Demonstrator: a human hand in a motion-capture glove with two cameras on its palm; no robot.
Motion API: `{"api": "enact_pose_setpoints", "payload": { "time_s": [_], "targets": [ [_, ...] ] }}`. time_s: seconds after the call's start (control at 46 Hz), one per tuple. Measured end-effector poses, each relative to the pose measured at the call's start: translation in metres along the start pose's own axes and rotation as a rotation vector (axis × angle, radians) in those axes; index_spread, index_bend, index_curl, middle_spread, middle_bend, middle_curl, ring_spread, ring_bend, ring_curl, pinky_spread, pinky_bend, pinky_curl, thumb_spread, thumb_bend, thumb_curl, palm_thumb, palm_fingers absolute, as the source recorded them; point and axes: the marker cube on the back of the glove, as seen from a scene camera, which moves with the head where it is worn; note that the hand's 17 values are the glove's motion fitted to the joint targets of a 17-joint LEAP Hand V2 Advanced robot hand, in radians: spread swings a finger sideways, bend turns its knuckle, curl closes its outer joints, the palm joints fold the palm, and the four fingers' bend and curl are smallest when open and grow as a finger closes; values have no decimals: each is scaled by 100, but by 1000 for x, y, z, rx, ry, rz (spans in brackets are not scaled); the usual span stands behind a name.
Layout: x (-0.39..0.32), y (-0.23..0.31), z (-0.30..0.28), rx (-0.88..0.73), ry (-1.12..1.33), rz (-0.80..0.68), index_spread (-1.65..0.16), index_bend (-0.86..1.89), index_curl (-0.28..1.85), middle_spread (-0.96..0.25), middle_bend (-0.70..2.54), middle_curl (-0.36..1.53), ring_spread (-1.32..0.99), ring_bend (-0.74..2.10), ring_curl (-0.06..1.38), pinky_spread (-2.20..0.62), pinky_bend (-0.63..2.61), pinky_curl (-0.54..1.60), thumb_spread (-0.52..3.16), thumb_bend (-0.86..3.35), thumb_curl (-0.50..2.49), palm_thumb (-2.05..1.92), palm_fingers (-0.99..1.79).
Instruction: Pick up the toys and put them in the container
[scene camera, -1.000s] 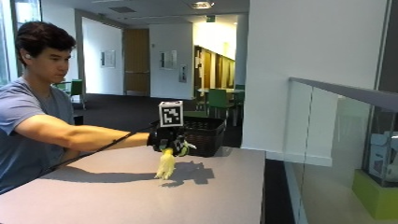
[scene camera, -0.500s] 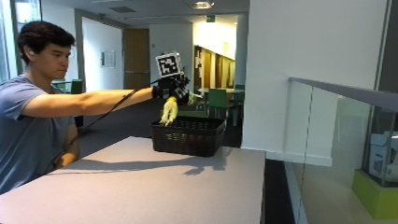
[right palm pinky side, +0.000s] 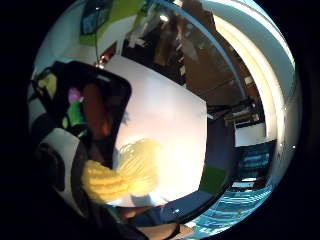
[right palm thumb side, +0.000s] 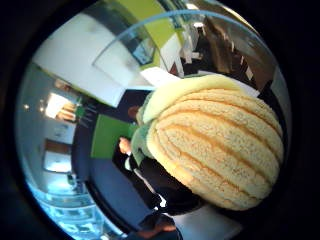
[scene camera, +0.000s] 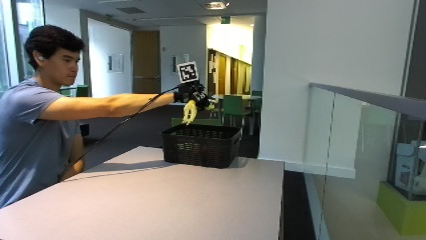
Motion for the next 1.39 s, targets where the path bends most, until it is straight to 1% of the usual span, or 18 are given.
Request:
{"api": "enact_pose_setpoints", "payload": {
  "time_s": [0.065, 0.109, 0.174, 0.196, 0.217, 0.283, 0.326, 0.348, 0.369, 0.435, 0.5, 0.608, 0.652, 0.739, 0.804, 0.934, 1.195, 1.391],
  "targets": [
    [8, 0, 7, -11, 10, 49, -29, 34, 67, -24, 122, 63, -32, 140, 50, -43, 96, 45, 98, -9, 25, -10, 116],
    [5, 2, 11, -11, 21, 34, -29, 28, 66, -25, 118, 61, -32, 139, 49, -44, 97, 46, 96, -9, 25, -11, 113],
    [3, 4, 16, -18, 23, 6, -30, 9, 62, -23, 97, 55, -31, 141, 49, -45, 106, 47, 92, -12, 24, -15, 93],
    [5, 5, 18, -24, 34, 12, -30, 9, 62, -23, 92, 54, -31, 142, 49, -45, 108, 48, 91, -12, 24, -16, 90],
    [9, 5, 19, -31, 47, 20, -30, 5, 60, -21, 79, 50, -30, 142, 49, -44, 113, 49, 89, -13, 23, -18, 74],
    [13, 7, 19, -51, 50, 8, -31, 3, 57, -18, 69, 47, -29, 142, 49, -43, 119, 50, 86, -14, 22, -19, 67],
    [15, 9, 18, -60, 53, -1, -31, 5, 54, -16, 60, 45, -27, 135, 46, -39, 123, 51, 85, -14, 22, -19, 49],
    [17, 10, 17, -62, 57, -5, -31, 5, 53, -15, 59, 44, -26, 136, 47, -38, 125, 51, 84, -14, 21, -19, 49],
    [17, 11, 15, -64, 56, -13, -32, 5, 51, -15, 56, 43, -25, 130, 44, -36, 126, 51, 84, -14, 21, -19, 37],
    [0, 17, 9, -69, 26, -21, -32, 8, 48, -14, 54, 42, -22, 125, 42, -32, 130, 50, 84, -14, 20, -19, 31],
    [-6, 27, 1, -78, 55, 55, -33, 13, 47, -13, 51, 41, -20, 115, 38, -26, 133, 50, 85, -13, 19, -19, 22],
    [49, 53, -10, -72, 153, 184, -34, 19, 46, -12, 50, 41, -18, 101, 33, -19, 127, 47, 87, -12, 18, -18, 9],
    [67, 64, -14, -67, 153, 200, -34, 19, 46, -12, 49, 41, -17, 98, 32, -17, 126, 46, 88, -12, 17, -17, 8],
    [101, 94, -23, -57, 101, 95, -35, 20, 46, -12, 48, 40, -16, 93, 29, -15, 122, 43, 89, -12, 17, -17, 8],
    [129, 114, -26, -64, 100, 76, -35, 20, 46, -11, 47, 40, -16, 89, 27, -13, 121, 41, 90, -12, 16, -17, 7],
    [193, 155, -21, -90, 175, 287, -36, 23, 48, -11, 46, 40, -18, 78, 24, -9, 114, 38, 91, -12, 15, -17, 0],
    [224, 207, -4, -148, 148, 327, -35, 23, 48, -11, 41, 40, -21, 61, 19, -4, 99, 33, 93, -12, 14, -17, -6],
    [233, 232, 8, -198, 154, 353, -35, 19, 47, -11, 35, 39, -22, 55, 19, -3, 91, 31, 94, -11, 13, -16, -4]
  ]
}}
